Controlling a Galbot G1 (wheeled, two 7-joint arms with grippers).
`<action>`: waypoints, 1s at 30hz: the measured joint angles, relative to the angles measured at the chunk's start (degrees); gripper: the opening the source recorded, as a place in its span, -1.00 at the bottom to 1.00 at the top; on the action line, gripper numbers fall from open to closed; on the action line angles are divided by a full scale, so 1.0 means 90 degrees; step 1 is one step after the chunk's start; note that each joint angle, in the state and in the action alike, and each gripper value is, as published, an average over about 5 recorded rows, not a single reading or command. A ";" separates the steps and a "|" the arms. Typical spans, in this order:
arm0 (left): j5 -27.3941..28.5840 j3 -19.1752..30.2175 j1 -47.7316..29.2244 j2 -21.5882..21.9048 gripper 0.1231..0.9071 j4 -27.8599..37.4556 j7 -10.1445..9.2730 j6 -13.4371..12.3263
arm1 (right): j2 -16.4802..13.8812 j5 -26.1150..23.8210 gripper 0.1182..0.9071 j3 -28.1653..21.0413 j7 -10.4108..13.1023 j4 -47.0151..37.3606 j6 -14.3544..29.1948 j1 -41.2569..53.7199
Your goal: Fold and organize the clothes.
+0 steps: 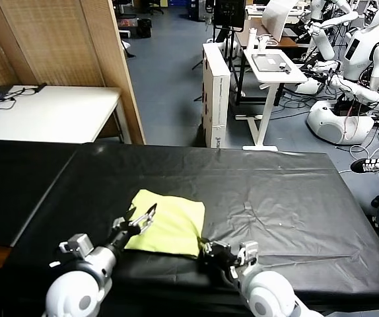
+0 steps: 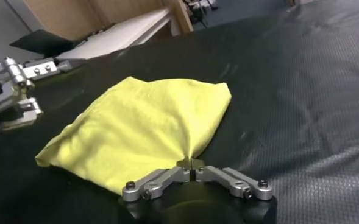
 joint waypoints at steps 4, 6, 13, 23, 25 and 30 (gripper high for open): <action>0.0029 -0.0018 -0.0016 -0.0064 1.00 -0.0003 0.0000 -0.0010 | -0.0265 -0.0035 -0.94 0.0324 0.0210 0.0084 -0.0220 -0.0057; 0.0043 -0.0035 -0.0005 -0.0090 1.00 -0.0009 0.0001 -0.0022 | -0.0341 -0.0056 -0.94 0.0415 0.0235 0.0105 -0.0251 -0.0068; 0.0084 -0.0141 0.0045 -0.0041 1.00 -0.0018 -0.0040 -0.0155 | -0.0536 -0.0041 -0.58 0.0635 0.0158 0.0257 -0.0393 -0.0160; 0.0567 -0.0132 0.0095 0.0357 1.00 0.0025 -0.0029 -0.0636 | -0.0731 -0.0023 0.87 0.0972 0.0023 0.0611 -0.0294 -0.0385; 0.0649 -0.0126 0.0146 0.0476 1.00 0.0036 0.0023 -0.0852 | -0.0737 -0.0132 0.97 0.1066 -0.0058 0.0685 -0.0127 -0.0461; 0.0791 -0.0202 0.0310 0.0782 1.00 -0.0006 0.0049 -0.1220 | -0.0693 -0.0710 1.00 0.1296 -0.0391 0.0736 0.0546 -0.0686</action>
